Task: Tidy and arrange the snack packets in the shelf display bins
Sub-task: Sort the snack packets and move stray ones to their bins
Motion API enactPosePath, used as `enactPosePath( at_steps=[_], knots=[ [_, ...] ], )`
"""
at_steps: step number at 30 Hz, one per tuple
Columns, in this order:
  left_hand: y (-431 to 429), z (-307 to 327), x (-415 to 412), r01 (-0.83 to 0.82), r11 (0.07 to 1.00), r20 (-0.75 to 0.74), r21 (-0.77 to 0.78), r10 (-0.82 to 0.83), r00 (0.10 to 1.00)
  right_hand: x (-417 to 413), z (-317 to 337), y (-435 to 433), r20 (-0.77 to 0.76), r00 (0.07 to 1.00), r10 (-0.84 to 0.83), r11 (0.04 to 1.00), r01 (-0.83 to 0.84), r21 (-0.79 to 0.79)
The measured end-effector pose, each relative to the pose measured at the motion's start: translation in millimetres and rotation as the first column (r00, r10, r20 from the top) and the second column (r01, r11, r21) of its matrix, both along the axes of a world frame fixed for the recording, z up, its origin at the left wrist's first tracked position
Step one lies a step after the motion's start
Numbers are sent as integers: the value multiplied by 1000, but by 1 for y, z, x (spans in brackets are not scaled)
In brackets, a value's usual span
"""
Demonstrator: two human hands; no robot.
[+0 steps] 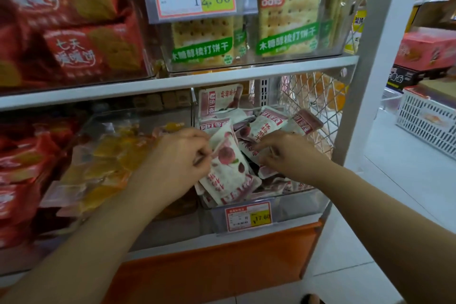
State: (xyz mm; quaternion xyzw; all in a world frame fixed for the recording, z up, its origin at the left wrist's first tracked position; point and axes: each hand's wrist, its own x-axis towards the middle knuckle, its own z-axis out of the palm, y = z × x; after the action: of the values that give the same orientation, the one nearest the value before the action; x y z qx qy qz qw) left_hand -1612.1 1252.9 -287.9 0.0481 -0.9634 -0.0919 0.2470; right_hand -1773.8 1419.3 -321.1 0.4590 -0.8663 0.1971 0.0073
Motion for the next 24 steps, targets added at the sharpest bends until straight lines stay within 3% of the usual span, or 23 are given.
enactPosePath(
  at_steps=[5, 7, 13, 16, 19, 22, 24],
  knots=[
    [-20, 15, 12, -165, 984, -254, 68, 177, 951, 0, 5, -2, 54, 999, -7, 985, 16, -173],
    [-29, 18, 17, -228, 965, -320, 126, 257, 912, 3, 10, -7, 27, 999, 27, 987, -23, -160],
    [-43, 14, 25, -280, 928, -380, 246, 358, 853, 11, 12, -44, -51, 973, 225, 961, -214, 174],
    [-49, 12, 29, -275, 910, -387, 311, 385, 838, 5, 12, -59, -40, 964, 263, 945, -249, 212],
    [-53, 10, 28, -280, 893, -369, 351, 407, 836, -2, 14, -74, -4, 972, 235, 942, -227, 247],
    [-56, 8, 27, -281, 889, -367, 361, 413, 834, 0, 4, -88, -204, 944, 258, 884, -145, 444],
    [-57, 7, 27, -280, 885, -362, 372, 416, 834, 5, -3, -89, -249, 934, 256, 852, -96, 515]
  ],
)
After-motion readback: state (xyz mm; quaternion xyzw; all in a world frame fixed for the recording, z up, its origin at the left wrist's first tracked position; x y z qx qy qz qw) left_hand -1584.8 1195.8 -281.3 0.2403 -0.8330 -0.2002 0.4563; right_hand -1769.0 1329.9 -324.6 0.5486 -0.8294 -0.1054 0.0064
